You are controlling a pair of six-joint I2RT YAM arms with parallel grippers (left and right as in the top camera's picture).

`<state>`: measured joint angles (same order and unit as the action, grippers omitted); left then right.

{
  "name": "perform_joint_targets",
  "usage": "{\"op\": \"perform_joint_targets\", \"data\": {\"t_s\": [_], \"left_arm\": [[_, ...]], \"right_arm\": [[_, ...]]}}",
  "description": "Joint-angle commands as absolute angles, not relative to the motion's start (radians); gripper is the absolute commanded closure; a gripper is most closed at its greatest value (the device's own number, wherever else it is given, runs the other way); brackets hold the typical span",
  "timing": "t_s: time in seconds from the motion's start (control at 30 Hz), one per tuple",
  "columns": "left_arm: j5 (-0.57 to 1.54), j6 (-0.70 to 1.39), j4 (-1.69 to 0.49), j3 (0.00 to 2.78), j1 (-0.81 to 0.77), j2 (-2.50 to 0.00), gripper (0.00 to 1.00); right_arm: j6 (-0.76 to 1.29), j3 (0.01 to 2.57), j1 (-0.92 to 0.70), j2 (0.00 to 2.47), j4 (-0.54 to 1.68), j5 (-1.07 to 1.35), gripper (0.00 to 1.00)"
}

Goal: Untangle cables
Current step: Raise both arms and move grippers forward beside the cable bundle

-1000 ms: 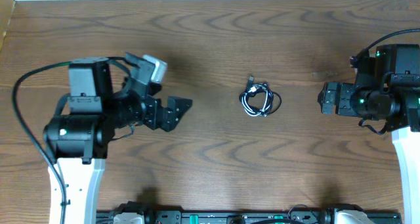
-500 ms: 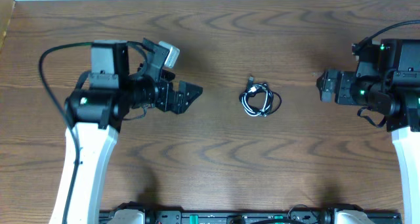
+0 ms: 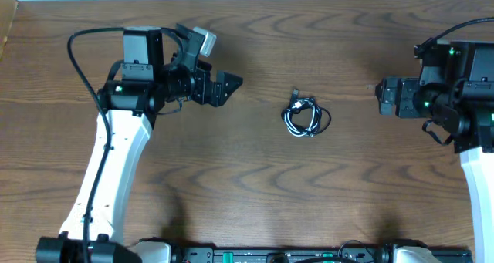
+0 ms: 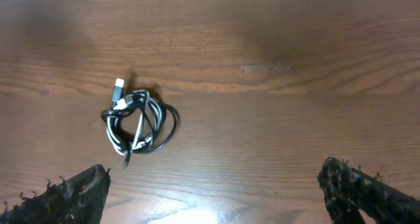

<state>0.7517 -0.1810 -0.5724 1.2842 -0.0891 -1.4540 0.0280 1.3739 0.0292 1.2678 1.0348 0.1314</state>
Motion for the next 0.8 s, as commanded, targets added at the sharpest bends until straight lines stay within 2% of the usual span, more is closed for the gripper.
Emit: {"op": "perform_joint_targets", "data": {"t_s": [0.0,0.03,0.07,0.1,0.13,0.23,0.37,0.6,0.77], "left_arm": [[0.748,-0.181,-0.537,1.3,-0.092,-1.457,0.02],[0.741,-0.18,-0.529,1.3,-0.092,-1.457,0.01],[0.704,-0.168,-0.529,1.3,-0.096,-1.457,0.01],[0.616,-0.118,-0.53,1.3,-0.103,-1.457,0.01],[0.529,-0.077,-0.538,1.3,-0.114,-1.457,0.01],[0.307,-0.047,-0.575,1.3,-0.173,-1.457,0.0],[0.163,-0.039,-0.581,1.3,-0.256,-1.457,0.02],[0.128,-0.01,-0.459,1.3,-0.383,-1.473,0.02],[0.026,0.194,-0.278,1.3,-0.394,-1.535,0.02]], "right_arm": [[-0.017,1.393,0.025,1.302,1.033,0.102,0.73],[-0.017,1.393,0.025,1.31,1.028,0.103,0.7],[-0.016,1.393,0.025,1.318,1.025,0.103,0.46],[-0.016,1.393,0.025,1.326,1.022,0.104,0.14],[-0.016,1.393,0.025,1.334,1.02,0.104,0.02],[-0.016,1.393,0.025,1.362,1.008,0.104,0.01],[-0.016,1.393,0.023,1.391,1.006,0.124,0.01],[-0.016,1.393,0.027,1.405,0.945,0.07,0.01],[-0.016,1.393,0.027,1.426,0.741,0.053,0.01]]}}
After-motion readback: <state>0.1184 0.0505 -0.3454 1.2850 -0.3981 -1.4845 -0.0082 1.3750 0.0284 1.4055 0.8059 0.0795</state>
